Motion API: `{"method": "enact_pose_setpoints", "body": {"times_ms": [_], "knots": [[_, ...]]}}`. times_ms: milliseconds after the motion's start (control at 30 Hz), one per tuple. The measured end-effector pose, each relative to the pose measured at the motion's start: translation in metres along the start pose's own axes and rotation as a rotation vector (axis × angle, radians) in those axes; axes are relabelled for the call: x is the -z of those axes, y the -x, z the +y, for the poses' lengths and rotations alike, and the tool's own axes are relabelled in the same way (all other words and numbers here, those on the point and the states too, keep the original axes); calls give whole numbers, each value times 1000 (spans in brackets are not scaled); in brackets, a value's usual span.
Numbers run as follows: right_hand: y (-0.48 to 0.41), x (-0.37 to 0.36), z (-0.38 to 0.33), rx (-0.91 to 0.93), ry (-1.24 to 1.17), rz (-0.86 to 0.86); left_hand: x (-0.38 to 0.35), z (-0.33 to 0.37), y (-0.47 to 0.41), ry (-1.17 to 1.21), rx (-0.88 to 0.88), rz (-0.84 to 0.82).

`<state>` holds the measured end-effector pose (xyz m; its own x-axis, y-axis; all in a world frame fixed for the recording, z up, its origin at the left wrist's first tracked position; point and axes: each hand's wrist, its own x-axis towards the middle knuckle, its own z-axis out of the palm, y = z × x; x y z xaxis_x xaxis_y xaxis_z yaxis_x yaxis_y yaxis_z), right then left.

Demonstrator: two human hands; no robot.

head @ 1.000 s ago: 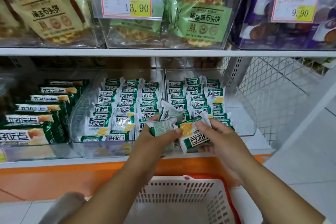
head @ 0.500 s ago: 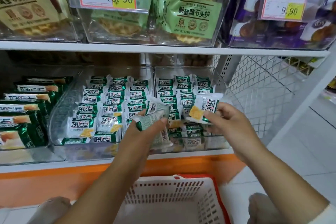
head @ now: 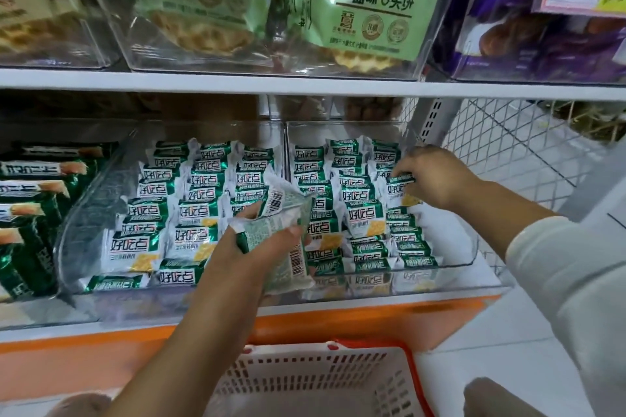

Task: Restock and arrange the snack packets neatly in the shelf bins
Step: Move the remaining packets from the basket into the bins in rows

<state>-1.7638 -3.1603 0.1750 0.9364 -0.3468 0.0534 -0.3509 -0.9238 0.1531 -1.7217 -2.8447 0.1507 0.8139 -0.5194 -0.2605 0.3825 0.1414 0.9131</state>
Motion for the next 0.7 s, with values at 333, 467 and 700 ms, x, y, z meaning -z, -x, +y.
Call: {"method": "enact_pose_setpoints", "body": {"times_ms": [333,467,700], "knots": [[-9,-22,-6,-127,-4,134,4,8,3,33,15,-90],[-10,-27,-6,-102,51,143,0,10,4,17,28,-65],[21,-2,-29,-226,-340,324,0,8,6,44,53,-93]]}}
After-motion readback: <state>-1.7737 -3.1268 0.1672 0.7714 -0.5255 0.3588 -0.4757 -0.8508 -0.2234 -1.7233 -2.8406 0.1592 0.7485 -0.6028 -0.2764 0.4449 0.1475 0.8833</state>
